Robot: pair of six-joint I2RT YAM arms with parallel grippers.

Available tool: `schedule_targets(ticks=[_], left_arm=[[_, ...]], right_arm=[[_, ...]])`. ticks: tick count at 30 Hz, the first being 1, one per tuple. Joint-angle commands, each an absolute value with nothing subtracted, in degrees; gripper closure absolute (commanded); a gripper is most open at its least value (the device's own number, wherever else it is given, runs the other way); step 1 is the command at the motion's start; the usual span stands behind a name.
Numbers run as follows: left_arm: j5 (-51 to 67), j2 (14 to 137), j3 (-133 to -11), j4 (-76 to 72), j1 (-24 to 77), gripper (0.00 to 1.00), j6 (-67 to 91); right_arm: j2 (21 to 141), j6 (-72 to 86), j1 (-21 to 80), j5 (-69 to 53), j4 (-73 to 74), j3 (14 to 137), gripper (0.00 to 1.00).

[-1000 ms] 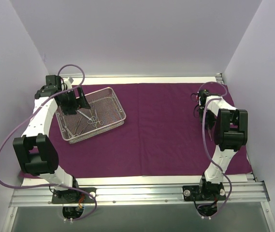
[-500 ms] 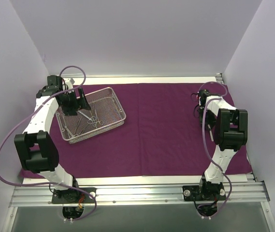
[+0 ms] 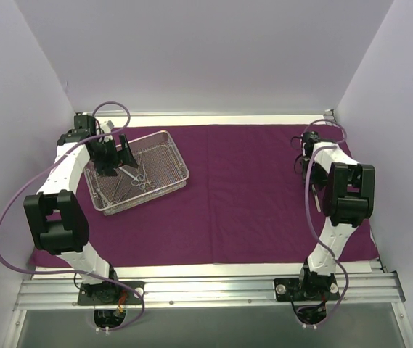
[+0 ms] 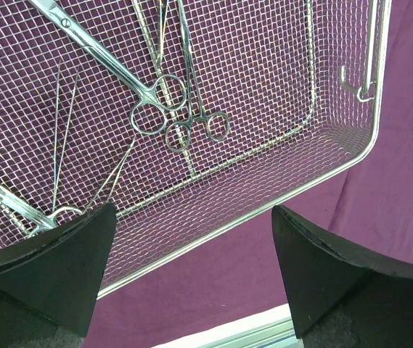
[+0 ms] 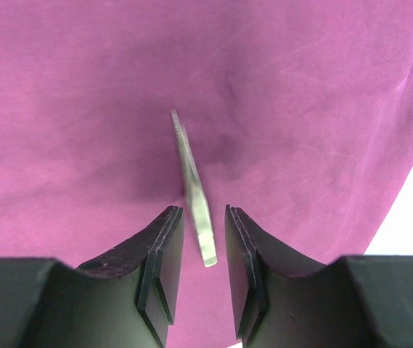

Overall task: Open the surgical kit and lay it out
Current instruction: Place the medical item in the surgical kit.

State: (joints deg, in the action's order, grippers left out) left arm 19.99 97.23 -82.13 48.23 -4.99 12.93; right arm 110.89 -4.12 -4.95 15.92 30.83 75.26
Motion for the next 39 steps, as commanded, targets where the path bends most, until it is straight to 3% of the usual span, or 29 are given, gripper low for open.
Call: schedule_targets(ticks=[1,7,9,14,26,32,35,39], left_arm=[[21.35,97.29,-84.9,48.6,-5.45,0.02,12.3],[23.02,98.0,-86.48,48.87,-5.45,0.0,12.13],[23.38,97.91,-86.66,48.87,-5.45,0.05,11.87],[23.82,97.38,-85.87,48.69,-5.54,0.06,11.78],[26.19,97.56,-85.08,47.55,-5.89,0.12,12.39],[28.21,97.12,-83.5,45.97,-5.89,0.13,13.1],[28.47,97.12,-83.23,45.79,-5.89,0.13,13.1],[28.74,96.86,-82.71,45.79,-5.89,0.13,13.1]], right_arm=[[110.48,-3.87,-6.5,15.65,31.38,74.53,0.71],[113.02,-4.39,-7.91,12.14,30.59,75.76,0.74],[114.07,-4.57,-7.91,10.55,30.85,76.37,0.76],[114.78,-4.83,-8.17,6.07,30.32,76.38,0.77],[109.96,-1.15,-7.82,9.67,32.87,78.57,1.0],[110.3,-1.58,-7.91,10.02,34.01,79.63,1.0],[110.22,-1.76,-7.91,10.19,33.58,79.19,0.93],[110.48,-2.2,-8.0,10.72,32.96,78.14,0.92]])
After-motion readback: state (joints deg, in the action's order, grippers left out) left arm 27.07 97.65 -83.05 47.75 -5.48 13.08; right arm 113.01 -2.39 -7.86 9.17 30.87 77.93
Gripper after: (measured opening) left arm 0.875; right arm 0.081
